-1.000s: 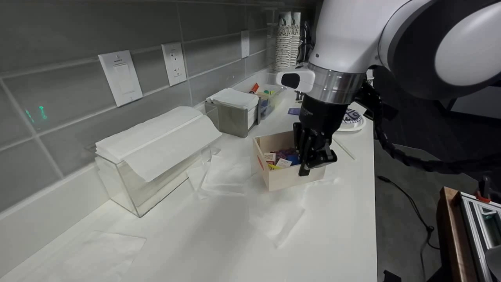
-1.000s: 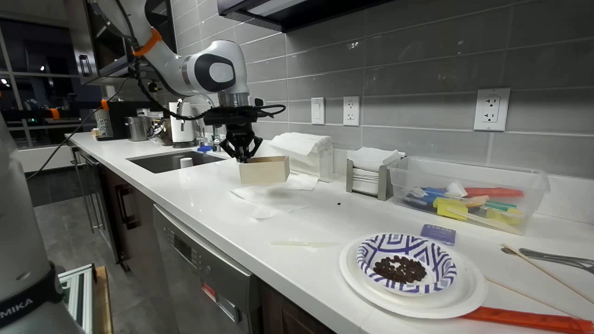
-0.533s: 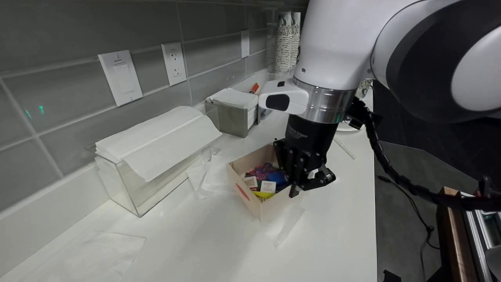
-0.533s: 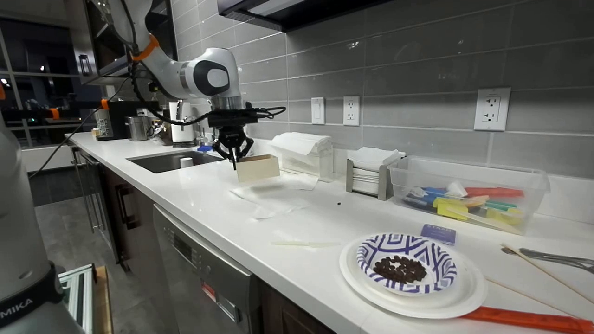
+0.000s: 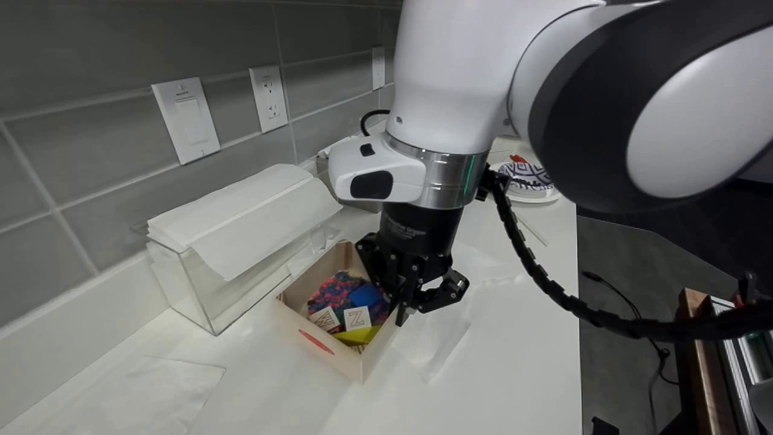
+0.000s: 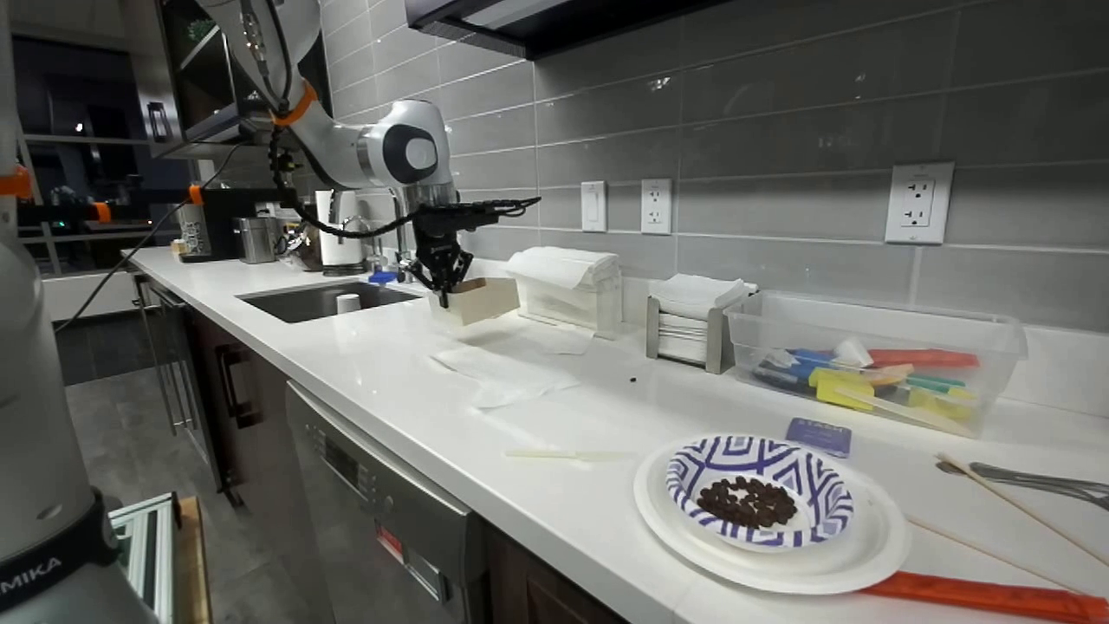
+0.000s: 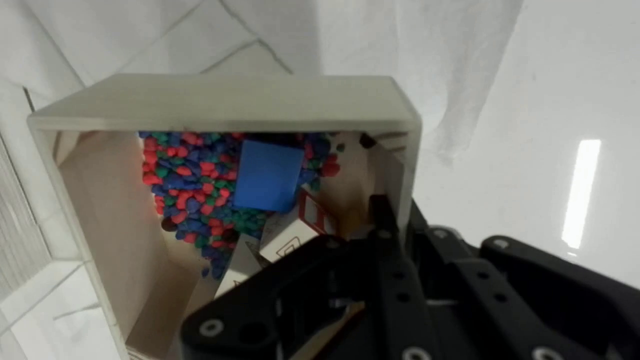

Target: Move the wooden box to the left.

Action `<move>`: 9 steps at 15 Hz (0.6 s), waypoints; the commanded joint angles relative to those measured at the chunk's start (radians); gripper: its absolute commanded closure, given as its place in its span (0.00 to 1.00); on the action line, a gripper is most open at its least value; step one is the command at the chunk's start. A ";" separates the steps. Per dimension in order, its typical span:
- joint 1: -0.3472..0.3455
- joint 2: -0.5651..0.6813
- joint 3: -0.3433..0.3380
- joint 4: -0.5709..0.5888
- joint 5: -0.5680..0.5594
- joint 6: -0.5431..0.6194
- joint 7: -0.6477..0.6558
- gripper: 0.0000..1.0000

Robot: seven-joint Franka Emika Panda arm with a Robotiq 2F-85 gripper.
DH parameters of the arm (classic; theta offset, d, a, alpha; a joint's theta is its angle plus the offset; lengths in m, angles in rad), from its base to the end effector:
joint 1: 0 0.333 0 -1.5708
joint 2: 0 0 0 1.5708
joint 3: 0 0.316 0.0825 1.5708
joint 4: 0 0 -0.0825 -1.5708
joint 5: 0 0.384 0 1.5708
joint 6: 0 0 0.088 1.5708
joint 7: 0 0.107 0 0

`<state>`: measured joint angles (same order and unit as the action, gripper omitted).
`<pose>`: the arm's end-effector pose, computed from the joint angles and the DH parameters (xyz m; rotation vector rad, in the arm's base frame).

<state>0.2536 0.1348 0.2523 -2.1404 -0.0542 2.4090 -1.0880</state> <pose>0.5012 0.2749 0.3573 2.1224 2.2455 0.2029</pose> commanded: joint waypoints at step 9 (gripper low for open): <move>-0.034 0.245 0.063 0.229 0.014 -0.021 -0.299 0.98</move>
<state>0.2450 0.3258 0.2941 -1.9725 -0.0537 2.4090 -1.3265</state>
